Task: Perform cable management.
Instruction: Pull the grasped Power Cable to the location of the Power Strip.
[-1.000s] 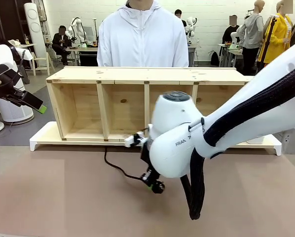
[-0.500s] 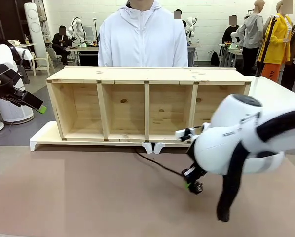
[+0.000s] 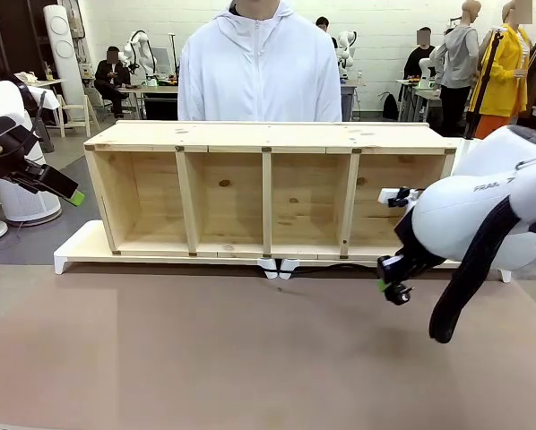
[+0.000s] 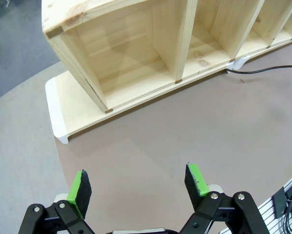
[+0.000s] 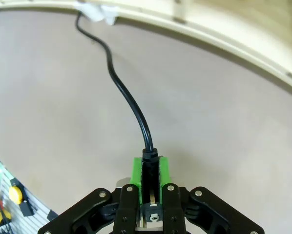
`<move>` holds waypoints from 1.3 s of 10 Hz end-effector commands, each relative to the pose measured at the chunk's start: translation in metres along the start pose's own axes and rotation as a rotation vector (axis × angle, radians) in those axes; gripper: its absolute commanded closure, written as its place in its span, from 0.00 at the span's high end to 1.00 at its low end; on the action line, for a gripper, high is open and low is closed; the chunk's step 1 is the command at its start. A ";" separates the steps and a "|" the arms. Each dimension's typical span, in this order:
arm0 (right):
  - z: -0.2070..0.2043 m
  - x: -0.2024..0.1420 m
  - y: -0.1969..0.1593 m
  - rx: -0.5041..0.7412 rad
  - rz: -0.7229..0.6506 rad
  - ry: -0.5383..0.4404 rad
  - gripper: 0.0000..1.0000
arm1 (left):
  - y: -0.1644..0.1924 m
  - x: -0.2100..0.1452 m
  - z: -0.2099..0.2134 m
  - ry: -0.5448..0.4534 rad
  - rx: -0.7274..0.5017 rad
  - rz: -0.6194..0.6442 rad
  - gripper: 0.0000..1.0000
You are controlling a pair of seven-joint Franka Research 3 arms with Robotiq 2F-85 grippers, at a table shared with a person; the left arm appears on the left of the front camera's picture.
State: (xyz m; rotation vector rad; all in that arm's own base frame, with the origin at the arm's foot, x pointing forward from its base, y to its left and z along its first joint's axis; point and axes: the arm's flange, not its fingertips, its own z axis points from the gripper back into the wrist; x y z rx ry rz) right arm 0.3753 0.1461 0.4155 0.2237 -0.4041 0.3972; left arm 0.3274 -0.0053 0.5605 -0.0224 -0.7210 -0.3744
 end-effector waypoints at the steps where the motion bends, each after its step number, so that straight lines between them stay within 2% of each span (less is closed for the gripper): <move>1: 0.017 -0.092 -0.022 -0.052 -0.047 -0.002 0.16 | 0.000 0.000 0.000 -0.001 -0.005 0.014 1.00; 5: 0.042 -0.092 -0.069 -0.109 -0.081 -0.005 0.16 | 0.000 0.000 0.000 -0.001 -0.005 0.014 1.00; 13: 0.086 -0.066 -0.119 -0.323 -0.192 -0.021 0.16 | 0.000 0.000 0.000 -0.001 -0.005 0.014 1.00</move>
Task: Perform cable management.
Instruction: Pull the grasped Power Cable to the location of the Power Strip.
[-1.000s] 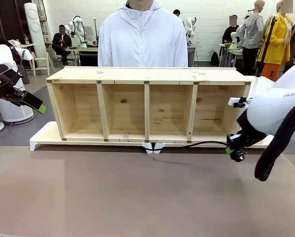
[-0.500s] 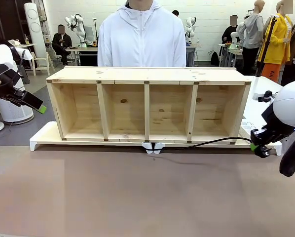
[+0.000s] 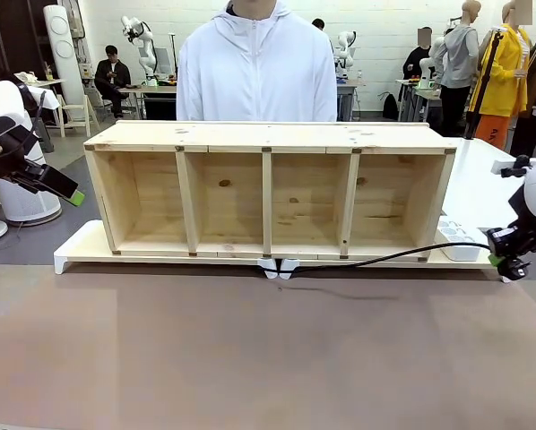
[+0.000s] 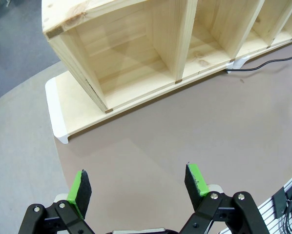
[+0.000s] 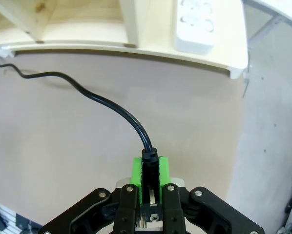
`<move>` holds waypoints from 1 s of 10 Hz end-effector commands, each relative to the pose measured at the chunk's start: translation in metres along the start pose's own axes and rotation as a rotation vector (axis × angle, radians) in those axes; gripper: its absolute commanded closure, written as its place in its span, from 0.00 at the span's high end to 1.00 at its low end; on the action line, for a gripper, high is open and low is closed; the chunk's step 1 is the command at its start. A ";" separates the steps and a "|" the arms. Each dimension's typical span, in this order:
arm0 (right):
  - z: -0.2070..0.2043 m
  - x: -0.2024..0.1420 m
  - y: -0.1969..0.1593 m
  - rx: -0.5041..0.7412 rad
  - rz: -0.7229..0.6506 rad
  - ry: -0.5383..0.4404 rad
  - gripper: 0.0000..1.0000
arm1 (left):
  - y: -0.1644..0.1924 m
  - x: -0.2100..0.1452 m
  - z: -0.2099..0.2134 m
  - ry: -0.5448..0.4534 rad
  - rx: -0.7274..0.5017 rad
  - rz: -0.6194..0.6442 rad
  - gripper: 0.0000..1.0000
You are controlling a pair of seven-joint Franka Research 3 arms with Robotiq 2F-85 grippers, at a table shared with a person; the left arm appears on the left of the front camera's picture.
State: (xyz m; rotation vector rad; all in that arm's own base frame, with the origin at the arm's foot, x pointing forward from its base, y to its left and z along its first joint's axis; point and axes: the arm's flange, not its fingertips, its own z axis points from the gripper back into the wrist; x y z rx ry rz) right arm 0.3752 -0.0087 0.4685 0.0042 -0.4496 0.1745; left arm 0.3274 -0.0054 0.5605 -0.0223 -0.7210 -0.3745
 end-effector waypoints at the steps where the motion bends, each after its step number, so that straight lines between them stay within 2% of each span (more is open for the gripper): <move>1: -0.001 -0.032 0.005 -0.087 -0.039 -0.018 0.16 | 0.000 0.000 0.000 -0.001 -0.005 0.014 1.00; 3: -0.003 -0.016 -0.005 -0.133 -0.061 -0.057 0.16 | 0.000 0.000 0.000 -0.001 -0.005 0.014 1.00; 6: -0.006 -0.005 -0.008 -0.105 -0.067 -0.130 0.16 | 0.000 0.000 0.000 -0.001 -0.005 0.014 1.00; 7: 0.006 0.006 -0.012 -0.081 -0.047 -0.064 0.16 | 0.000 0.000 0.000 -0.001 -0.005 0.014 1.00; 10: 0.006 0.006 -0.012 -0.081 -0.047 -0.064 0.16 | 0.000 0.000 0.000 -0.001 -0.005 0.014 1.00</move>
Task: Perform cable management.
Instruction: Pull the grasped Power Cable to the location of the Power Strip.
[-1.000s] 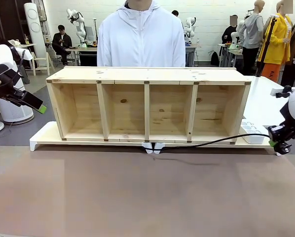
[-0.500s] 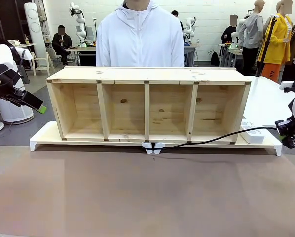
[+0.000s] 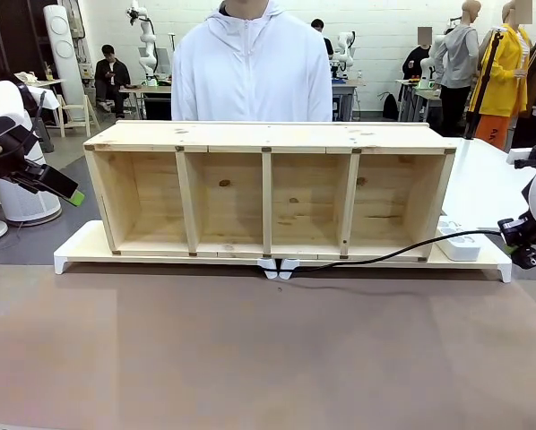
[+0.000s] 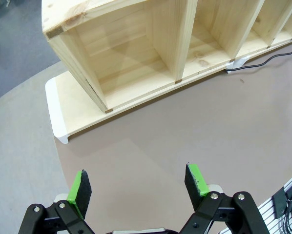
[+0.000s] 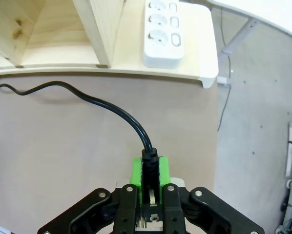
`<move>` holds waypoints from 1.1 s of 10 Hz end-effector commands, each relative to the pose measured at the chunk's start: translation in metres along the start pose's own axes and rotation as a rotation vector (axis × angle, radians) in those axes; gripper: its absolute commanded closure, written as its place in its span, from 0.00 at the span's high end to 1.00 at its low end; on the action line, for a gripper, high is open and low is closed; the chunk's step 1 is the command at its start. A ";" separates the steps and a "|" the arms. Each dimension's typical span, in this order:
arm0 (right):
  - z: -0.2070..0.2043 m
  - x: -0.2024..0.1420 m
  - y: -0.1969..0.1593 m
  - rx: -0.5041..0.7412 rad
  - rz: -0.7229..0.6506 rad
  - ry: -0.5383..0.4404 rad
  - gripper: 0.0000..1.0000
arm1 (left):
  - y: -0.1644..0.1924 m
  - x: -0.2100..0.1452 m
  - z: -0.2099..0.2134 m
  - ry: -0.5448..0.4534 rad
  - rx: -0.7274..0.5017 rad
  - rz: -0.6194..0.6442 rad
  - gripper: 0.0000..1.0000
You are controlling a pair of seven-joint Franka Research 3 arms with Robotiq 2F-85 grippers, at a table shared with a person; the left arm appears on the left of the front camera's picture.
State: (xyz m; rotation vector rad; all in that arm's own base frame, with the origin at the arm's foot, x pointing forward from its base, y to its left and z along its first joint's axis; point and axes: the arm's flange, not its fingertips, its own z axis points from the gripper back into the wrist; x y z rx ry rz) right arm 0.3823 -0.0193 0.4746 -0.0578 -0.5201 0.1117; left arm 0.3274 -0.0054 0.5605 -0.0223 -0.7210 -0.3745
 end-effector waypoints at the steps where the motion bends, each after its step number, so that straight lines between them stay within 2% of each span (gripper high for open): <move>1: 0.000 0.000 0.000 -0.001 0.000 -0.004 0.16 | 0.000 0.000 0.000 -0.001 -0.005 0.014 1.00; 3: 0.000 0.026 -0.025 -0.024 0.010 -0.038 0.16 | 0.000 0.000 0.000 -0.001 -0.005 0.014 1.00; 6: 0.009 0.059 -0.056 -0.086 0.000 -0.030 0.16 | 0.000 0.000 0.000 -0.001 -0.005 0.014 1.00; 8: 0.001 0.081 -0.064 -0.074 0.081 -0.023 0.16 | 0.000 0.000 0.000 -0.001 -0.005 0.014 1.00; 11: -0.016 0.118 -0.059 -0.033 0.194 -0.090 0.16 | 0.000 0.000 0.000 -0.001 -0.005 0.014 1.00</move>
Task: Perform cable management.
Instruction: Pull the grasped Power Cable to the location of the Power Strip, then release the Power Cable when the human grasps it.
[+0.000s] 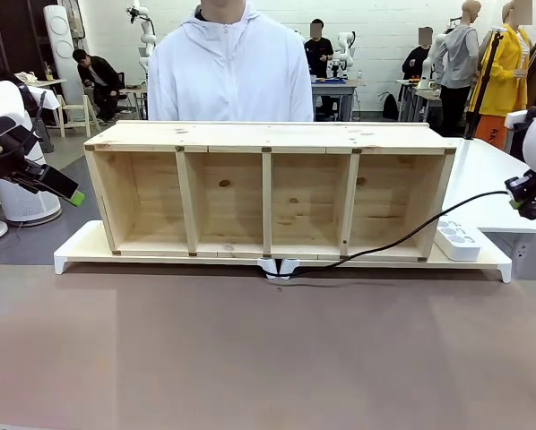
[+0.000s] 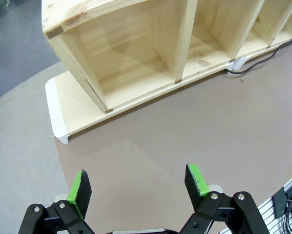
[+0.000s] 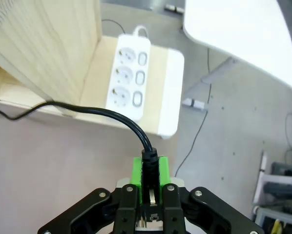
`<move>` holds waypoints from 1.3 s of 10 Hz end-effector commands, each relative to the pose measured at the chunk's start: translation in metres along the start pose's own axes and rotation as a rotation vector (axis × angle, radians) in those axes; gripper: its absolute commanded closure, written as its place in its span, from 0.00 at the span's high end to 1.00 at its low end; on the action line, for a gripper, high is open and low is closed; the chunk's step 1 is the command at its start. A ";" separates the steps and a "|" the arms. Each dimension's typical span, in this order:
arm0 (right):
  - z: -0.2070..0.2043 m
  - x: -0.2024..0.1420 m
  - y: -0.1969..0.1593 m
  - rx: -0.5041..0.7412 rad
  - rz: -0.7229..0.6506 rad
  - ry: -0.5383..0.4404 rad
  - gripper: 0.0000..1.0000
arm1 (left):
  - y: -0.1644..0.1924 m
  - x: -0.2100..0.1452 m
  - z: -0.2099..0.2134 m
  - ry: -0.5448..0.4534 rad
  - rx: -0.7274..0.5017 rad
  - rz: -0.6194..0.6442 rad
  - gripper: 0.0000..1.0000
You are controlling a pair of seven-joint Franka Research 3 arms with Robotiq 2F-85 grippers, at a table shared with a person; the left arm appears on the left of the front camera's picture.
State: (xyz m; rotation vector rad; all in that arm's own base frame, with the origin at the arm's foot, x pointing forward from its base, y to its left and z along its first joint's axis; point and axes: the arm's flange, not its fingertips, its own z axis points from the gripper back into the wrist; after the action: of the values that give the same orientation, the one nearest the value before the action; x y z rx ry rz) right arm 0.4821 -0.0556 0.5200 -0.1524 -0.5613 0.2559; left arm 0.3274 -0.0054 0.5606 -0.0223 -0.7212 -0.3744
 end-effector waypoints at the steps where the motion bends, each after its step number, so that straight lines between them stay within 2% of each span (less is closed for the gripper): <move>1: -0.012 0.024 -0.013 0.026 0.036 -0.087 0.16 | 0.000 0.000 0.000 -0.001 -0.005 0.014 1.00; 4: -0.023 0.051 -0.010 0.077 0.034 -0.143 0.16 | 0.000 0.000 0.000 -0.001 -0.005 0.014 1.00; 7: -0.026 0.062 -0.005 0.129 0.003 -0.201 0.16 | 0.000 0.000 0.000 -0.001 -0.005 0.014 1.00; 9: -0.030 0.062 -0.004 0.129 -0.001 -0.204 0.16 | 0.000 0.000 0.000 -0.001 -0.005 0.014 1.00; 10: -0.022 0.058 0.008 0.111 -0.006 -0.154 0.16 | 0.000 0.000 0.000 -0.001 -0.005 0.014 1.00; 13: -0.022 0.058 0.008 0.111 -0.006 -0.154 0.16 | 0.000 0.000 0.000 -0.001 -0.005 0.014 1.00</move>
State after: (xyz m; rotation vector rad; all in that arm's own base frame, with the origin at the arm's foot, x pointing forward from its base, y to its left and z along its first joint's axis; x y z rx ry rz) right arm 0.5408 -0.0343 0.5272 -0.0171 -0.6968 0.2961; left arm 0.3274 -0.0054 0.5605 -0.0223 -0.7209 -0.3744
